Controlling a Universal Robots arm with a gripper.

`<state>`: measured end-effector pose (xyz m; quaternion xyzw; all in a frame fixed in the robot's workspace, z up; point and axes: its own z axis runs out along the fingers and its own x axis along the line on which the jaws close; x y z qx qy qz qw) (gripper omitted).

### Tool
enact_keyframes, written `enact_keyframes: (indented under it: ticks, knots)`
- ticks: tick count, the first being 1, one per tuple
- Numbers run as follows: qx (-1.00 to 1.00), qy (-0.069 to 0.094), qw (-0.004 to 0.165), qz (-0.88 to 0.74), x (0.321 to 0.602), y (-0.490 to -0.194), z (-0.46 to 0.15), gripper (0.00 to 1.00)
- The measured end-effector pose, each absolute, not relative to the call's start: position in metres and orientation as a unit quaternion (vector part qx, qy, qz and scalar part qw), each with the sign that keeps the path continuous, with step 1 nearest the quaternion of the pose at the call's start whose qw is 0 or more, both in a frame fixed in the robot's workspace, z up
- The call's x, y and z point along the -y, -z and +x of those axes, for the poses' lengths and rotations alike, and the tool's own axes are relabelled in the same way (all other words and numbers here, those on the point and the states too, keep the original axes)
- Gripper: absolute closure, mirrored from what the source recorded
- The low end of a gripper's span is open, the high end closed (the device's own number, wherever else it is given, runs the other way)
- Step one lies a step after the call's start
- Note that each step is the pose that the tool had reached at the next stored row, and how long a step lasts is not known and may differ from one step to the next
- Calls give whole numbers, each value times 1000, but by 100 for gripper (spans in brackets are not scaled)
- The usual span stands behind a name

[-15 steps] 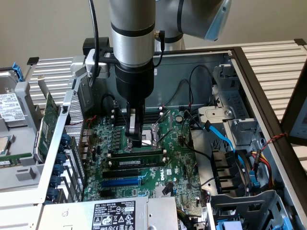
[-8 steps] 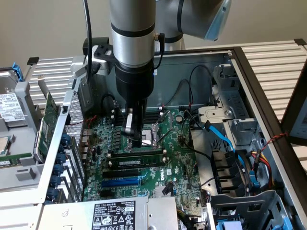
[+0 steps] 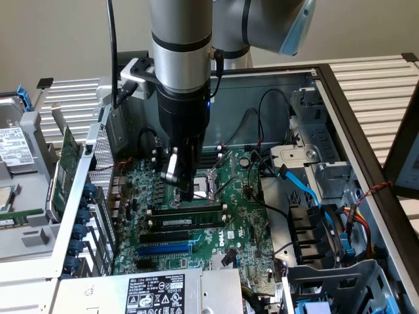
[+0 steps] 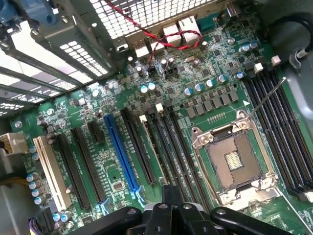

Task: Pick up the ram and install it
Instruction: 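Press down the ram until it locks into place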

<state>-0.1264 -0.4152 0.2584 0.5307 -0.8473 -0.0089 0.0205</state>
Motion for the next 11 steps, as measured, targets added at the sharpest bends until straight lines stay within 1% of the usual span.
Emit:
enact_keyframes:
  ticks: [11]
  knots:
    - [892, 11, 20, 451, 415, -257, -126, 90]
